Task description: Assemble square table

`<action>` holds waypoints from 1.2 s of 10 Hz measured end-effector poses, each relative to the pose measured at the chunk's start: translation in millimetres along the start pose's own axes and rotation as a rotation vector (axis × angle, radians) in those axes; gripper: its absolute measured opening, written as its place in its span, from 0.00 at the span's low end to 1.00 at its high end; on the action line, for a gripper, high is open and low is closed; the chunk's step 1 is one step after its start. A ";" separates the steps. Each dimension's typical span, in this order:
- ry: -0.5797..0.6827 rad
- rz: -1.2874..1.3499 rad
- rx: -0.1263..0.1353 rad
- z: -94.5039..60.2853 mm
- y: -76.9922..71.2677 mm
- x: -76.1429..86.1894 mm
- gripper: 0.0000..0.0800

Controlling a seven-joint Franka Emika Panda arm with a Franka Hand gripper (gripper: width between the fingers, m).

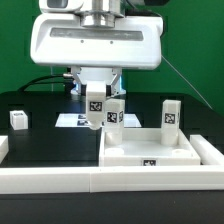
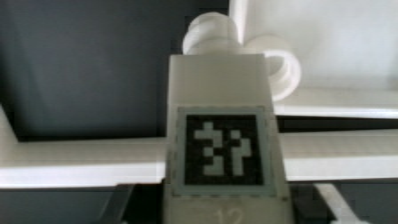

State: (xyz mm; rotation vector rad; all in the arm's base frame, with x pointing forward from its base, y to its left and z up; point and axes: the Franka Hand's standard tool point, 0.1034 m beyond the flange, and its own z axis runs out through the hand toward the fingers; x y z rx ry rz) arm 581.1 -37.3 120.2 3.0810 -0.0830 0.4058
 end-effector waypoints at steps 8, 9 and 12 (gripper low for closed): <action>0.269 -0.012 -0.041 1.2 -26.9 4.3 0.36; 0.271 -0.014 -0.024 3.0 -41.6 7.6 0.36; 0.276 -0.005 -0.003 3.3 -56.6 15.8 0.36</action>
Offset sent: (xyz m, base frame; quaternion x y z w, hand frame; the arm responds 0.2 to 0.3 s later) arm -0.0151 -0.0151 0.0036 -0.0295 0.1957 0.0047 0.9802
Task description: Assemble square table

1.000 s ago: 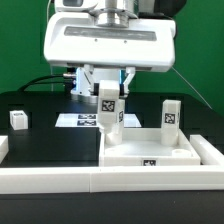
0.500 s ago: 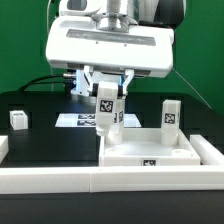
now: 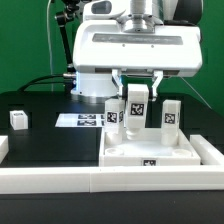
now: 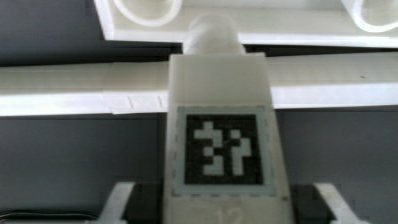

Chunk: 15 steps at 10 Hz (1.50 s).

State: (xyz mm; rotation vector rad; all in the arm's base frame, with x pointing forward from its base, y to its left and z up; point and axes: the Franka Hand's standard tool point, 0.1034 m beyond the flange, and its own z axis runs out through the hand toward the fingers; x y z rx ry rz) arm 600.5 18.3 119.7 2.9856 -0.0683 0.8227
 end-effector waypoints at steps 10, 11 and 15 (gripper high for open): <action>0.000 0.006 0.061 10.2 -63.7 5.1 0.36; 0.000 0.005 0.061 10.5 -64.0 4.6 0.36; 0.001 -0.023 0.078 9.4 -87.2 -0.7 0.36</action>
Offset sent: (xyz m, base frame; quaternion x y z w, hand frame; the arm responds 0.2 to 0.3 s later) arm 0.0000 0.0000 0.0000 0.0000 0.0000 0.0000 1.0000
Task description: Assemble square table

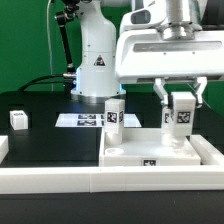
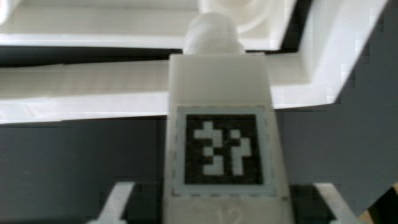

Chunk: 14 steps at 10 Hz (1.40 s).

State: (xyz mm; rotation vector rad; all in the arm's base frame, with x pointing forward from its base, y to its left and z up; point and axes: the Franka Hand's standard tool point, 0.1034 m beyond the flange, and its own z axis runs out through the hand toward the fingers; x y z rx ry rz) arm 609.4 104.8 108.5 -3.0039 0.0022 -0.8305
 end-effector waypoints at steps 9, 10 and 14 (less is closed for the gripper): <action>0.047 -0.055 -0.025 1.9 8.2 1.2 0.36; 0.053 -0.051 -0.028 0.8 10.8 2.6 0.36; 0.059 -0.051 -0.031 0.6 12.8 -0.1 0.36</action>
Offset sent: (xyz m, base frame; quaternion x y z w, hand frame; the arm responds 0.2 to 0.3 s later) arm 0.0000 0.0000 0.0000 0.0000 0.0000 0.0000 1.0000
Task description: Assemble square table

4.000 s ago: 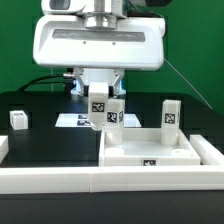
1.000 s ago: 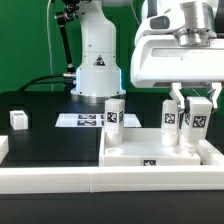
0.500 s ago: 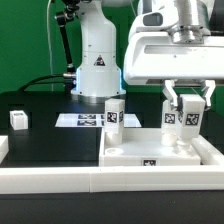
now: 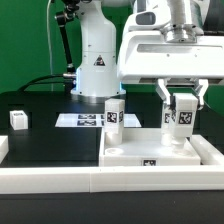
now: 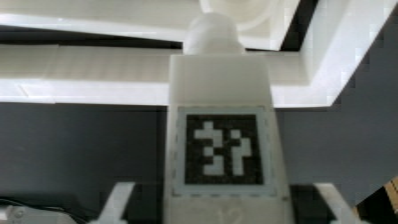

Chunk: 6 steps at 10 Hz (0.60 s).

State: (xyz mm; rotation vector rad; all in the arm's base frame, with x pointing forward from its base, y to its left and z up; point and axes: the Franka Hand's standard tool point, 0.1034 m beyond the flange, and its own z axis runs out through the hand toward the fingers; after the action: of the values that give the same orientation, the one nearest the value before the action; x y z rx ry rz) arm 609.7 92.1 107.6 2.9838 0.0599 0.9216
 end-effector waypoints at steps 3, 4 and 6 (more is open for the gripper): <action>-0.010 -0.009 0.005 2.4 -6.7 -6.6 0.36; -0.013 -0.013 0.007 3.4 -9.5 -8.8 0.36; -0.019 -0.022 0.011 5.4 -15.1 -12.8 0.36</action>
Offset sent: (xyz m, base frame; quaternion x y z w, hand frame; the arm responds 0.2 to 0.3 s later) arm -0.0043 0.0070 -0.0051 -0.0065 0.0082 0.0096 0.9999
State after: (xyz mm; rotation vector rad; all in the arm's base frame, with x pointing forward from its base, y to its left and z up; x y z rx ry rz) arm 601.7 106.7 95.5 2.9952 0.0983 0.8940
